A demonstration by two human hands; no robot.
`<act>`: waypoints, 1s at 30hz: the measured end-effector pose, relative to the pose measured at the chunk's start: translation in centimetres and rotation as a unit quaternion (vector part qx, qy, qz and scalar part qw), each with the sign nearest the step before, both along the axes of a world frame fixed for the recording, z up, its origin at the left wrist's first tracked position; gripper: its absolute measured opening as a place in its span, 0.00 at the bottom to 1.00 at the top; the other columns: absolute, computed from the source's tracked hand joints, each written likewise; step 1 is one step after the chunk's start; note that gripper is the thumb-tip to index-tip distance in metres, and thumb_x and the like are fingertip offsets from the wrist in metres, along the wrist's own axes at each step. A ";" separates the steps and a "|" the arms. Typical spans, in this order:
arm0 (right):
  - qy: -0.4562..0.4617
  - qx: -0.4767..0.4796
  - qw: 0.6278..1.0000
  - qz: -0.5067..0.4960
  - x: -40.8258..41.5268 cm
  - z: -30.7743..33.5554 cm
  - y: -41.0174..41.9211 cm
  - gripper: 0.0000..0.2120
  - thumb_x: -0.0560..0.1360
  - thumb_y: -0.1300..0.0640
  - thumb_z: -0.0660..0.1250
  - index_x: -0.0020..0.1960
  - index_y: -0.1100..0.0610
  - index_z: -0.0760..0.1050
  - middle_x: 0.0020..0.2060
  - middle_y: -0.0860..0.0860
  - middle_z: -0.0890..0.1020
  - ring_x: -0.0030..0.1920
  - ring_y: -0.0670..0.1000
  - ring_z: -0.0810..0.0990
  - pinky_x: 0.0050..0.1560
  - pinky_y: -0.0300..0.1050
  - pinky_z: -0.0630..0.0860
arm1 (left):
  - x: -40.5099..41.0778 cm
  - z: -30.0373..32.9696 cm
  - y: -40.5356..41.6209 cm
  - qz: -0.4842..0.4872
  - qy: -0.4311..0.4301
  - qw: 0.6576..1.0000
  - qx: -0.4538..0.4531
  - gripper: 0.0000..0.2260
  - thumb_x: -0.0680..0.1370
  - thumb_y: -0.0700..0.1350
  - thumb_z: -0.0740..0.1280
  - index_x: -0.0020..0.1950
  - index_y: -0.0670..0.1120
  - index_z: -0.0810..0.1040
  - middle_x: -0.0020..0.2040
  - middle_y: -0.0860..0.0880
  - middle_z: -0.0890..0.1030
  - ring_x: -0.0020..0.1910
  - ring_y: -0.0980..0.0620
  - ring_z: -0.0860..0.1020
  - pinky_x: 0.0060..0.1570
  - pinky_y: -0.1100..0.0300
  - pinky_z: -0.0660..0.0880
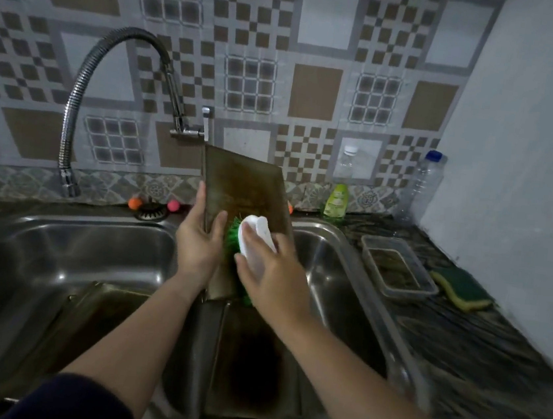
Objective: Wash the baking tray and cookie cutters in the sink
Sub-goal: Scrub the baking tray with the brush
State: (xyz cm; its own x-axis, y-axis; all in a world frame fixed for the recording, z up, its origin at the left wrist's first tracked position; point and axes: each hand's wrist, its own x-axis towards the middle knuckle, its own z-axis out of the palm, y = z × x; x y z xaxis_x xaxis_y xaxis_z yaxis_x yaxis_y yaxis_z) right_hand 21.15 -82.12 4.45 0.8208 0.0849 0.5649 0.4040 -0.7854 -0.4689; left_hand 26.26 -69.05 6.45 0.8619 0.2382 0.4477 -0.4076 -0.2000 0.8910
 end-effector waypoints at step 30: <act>0.149 0.236 0.956 -0.089 6.2 8.9 13.9 0.44 0.65 0.23 0.59 0.75 0.44 0.58 0.72 0.51 0.66 0.71 0.57 0.65 0.66 0.55 0.64 | -2.6 -1.4 12.3 0.084 -0.144 0.930 0.328 0.30 0.78 0.43 0.61 0.77 0.57 0.51 0.50 0.43 0.83 0.39 0.42 0.82 0.37 0.50 0.80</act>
